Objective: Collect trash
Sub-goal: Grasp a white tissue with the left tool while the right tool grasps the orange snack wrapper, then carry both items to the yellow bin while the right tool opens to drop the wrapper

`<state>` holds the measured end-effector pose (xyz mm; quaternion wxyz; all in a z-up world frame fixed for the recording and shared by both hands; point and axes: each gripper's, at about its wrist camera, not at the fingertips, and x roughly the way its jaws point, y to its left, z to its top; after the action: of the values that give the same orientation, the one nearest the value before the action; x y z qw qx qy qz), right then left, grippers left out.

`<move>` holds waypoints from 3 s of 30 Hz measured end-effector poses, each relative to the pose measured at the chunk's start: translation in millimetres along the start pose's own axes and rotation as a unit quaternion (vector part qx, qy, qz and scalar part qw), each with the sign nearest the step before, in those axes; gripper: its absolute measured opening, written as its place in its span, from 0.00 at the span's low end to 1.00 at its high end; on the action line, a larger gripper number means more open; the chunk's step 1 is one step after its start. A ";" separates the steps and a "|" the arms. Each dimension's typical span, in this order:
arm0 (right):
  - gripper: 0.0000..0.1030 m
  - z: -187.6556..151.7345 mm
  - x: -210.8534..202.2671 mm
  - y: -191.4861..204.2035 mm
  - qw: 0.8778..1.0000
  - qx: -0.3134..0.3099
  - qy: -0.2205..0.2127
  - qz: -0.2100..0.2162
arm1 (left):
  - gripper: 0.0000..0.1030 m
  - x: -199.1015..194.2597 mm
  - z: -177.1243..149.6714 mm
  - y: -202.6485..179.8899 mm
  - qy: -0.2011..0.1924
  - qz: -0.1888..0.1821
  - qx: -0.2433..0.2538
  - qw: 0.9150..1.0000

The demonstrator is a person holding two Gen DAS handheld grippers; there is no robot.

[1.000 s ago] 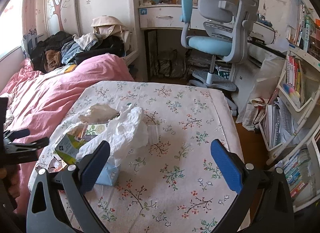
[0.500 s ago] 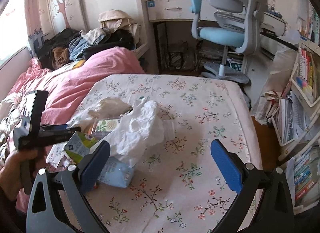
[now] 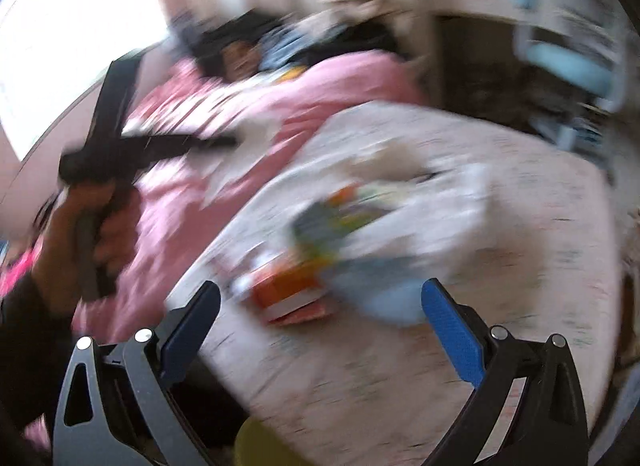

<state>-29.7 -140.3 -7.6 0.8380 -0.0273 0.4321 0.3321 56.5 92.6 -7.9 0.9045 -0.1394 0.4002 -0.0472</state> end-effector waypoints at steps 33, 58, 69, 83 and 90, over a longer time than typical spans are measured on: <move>0.12 4.3 80.2 73.1 0.995 -0.088 -0.012 -0.051 | 0.08 -62.8 -15.5 27.8 -0.036 -0.017 -0.043 0.998; 0.12 5.3 41.2 49.6 0.995 0.018 -0.063 0.074 | 0.08 -62.9 -14.3 27.6 -0.035 -0.015 -0.041 0.998; 0.12 -5.7 23.8 50.4 0.991 0.038 -0.080 0.103 | 0.08 -63.1 -14.4 26.5 -0.034 -0.014 -0.039 0.999; 0.12 -63.0 -9.9 69.0 0.985 0.075 -0.073 0.137 | 0.08 -67.6 -16.4 27.9 -0.032 -0.015 -0.031 0.999; 0.12 -111.0 -12.0 73.1 0.986 0.102 -0.035 0.131 | 0.08 -74.8 -26.3 26.4 -0.030 -0.019 -0.022 0.999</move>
<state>-155.4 -126.7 -50.4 0.8005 0.1262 0.4339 0.3938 -14.1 127.0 20.8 0.9120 -0.1680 0.3707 -0.0511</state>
